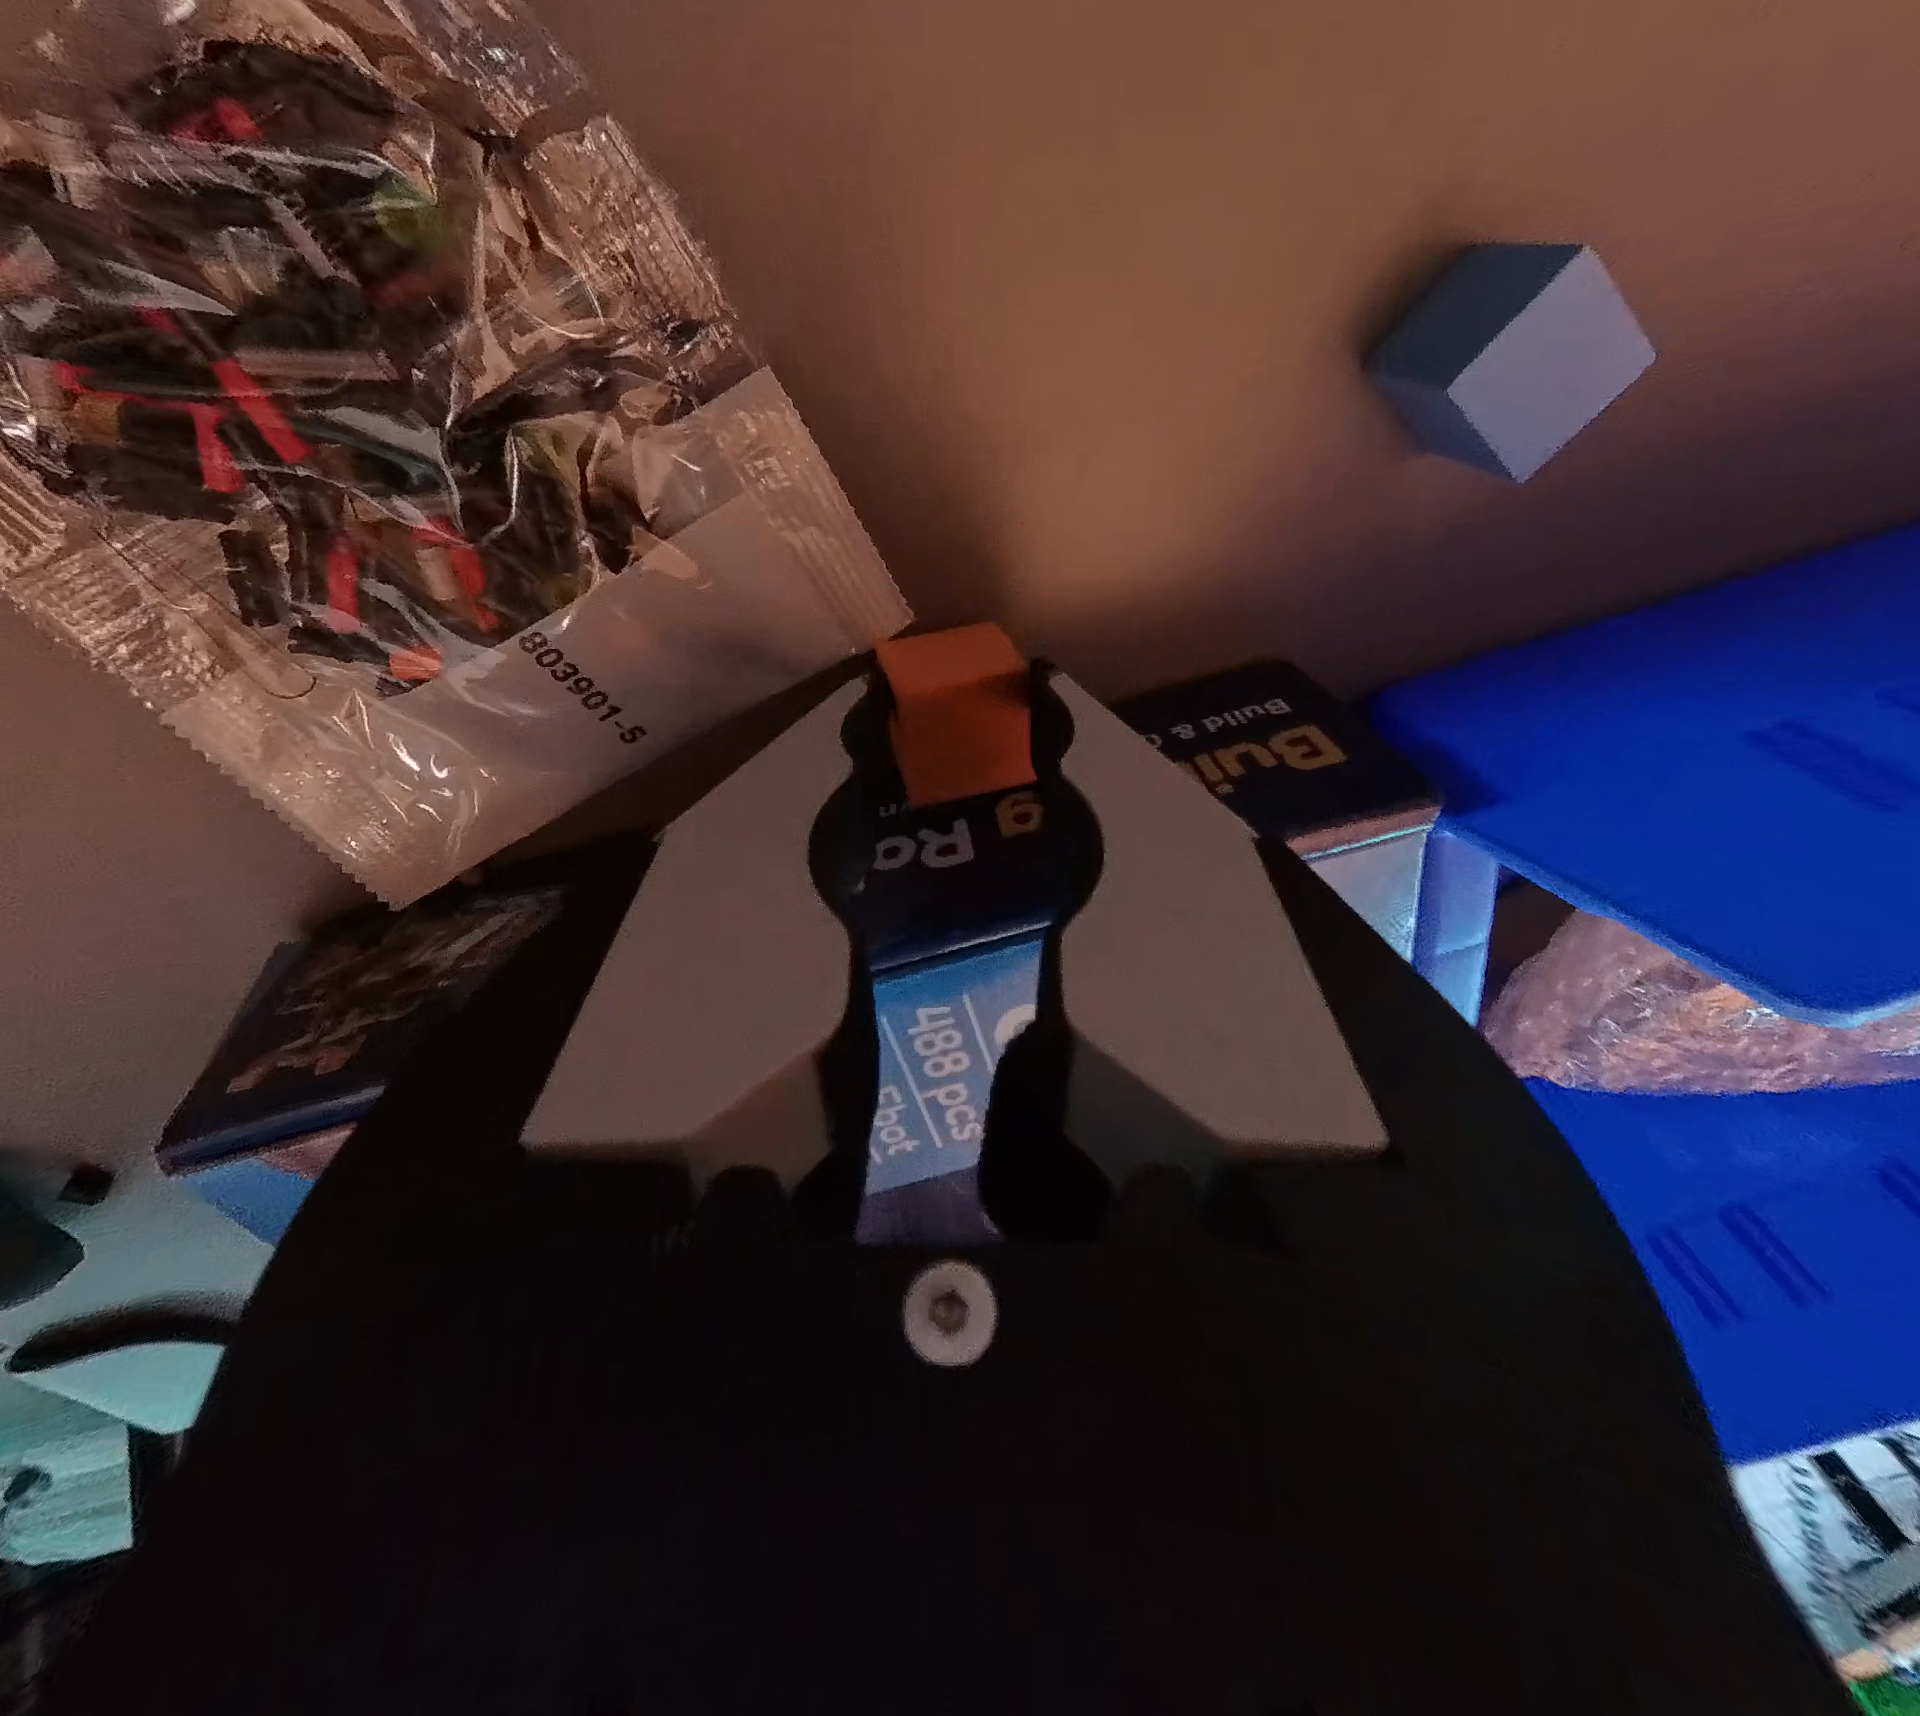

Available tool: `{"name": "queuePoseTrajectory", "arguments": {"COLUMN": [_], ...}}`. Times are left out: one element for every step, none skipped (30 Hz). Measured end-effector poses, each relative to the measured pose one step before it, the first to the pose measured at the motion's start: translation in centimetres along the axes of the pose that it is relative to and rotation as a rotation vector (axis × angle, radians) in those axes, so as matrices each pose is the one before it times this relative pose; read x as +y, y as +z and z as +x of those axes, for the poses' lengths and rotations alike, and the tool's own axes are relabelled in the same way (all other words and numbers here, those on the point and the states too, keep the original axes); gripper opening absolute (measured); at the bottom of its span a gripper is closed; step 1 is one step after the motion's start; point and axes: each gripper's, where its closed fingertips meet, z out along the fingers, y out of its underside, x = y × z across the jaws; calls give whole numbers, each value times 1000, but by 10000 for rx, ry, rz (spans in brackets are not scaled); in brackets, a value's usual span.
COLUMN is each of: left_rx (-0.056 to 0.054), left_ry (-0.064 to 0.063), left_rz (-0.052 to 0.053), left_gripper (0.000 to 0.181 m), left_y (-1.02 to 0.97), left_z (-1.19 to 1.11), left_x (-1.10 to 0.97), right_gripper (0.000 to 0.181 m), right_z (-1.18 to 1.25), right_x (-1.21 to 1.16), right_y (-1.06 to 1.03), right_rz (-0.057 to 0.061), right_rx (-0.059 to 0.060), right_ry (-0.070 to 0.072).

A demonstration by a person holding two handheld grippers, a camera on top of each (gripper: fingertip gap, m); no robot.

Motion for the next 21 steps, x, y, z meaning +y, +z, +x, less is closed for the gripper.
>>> {"name": "queuePoseTrajectory", "arguments": {"left_rx": [-13, -52, -47, -30, -30, -46, -42, -28, -29, -30, -23, -4, -9, -7, 5, 3, -29, -35, -21, -10, -1], "left_ry": [-5, 36, 26, -20, -44, -33, -30, -41, -53, -43, -29, -6, 3, -9, -23, -24, -6, 6, -5, -19, -21], "left_rz": [14, -5, 8, 30, 34, 35, 27, 8, -14, -19, -44, -40, 2, 28, 21, 6, -2, -11, -3, 8, 6], "left_gripper": [44, 44, 44, 44, 44, 44, 43, 43, 43, 43, 43, 43, 43, 43, 43, 43, 42, 42, 43, 43, 43], "left_y": [-62, -68, -53, -55, -47, -52, -34, -9, 15, 20, 45, 39, 2, -16, -7, -8, -21, -16, -19, -13, -7], "left_z": [-30, -64, -62, -44, -71, -89, -93, -80, -85, -76, -58, -13, 7, 19, 19, 4, -41, -61, -51, -36, -25], "left_x": [-18, -2, -21, -70, -77, -79, -41, -10, 24, 39, 99, 96, 18, -42, -26, 13, 26, 46, 16, 11, 2], "right_gripper": [26, 26, 26, 26, 26, 26, 26, 26, 25, 26, 26, 26, 26, 26, 26, 26, 26, 26, 26, 26, 26], "right_z": [85, -21, -327, -538, -717, -1130, -1627, -1791, -1782, -1851, -1880, -1690, -1496, -1294, -983, -575, -223, -75, -108, -167, -107], "right_x": [38, -161, -468, -681, -888, -1309, -1737, -1812, -1654, -1503, -1359, -1168, -902, -647, -389, -42, 279, 323, 131, -8, -45], "right_y": [-113, -348, -655, -953, -1242, -1460, -1535, -1390, -1147, -892, -640, -406, -206, -25, 131, 204, 227, 161, 48, -48, -53], "right_rz": [-17, 206, 453, 585, 713, 967, 1180, 1156, 1039, 965, 912, 853, 761, 660, 562, 387, 207, 197, 310, 360, 318], "right_rx": [74, 5, -168, -189, -84, -135, -306, -297, -189, -215, -296, -320, -352, -359, -261, -101, 13, 22, -67, -154, -137], "right_ry": [-88, -9, 114, 127, 22, -62, -59, -70, -143, -208, -168, -26, 83, 104, 64, 25, 5, 4, 77, 178, 188]}}
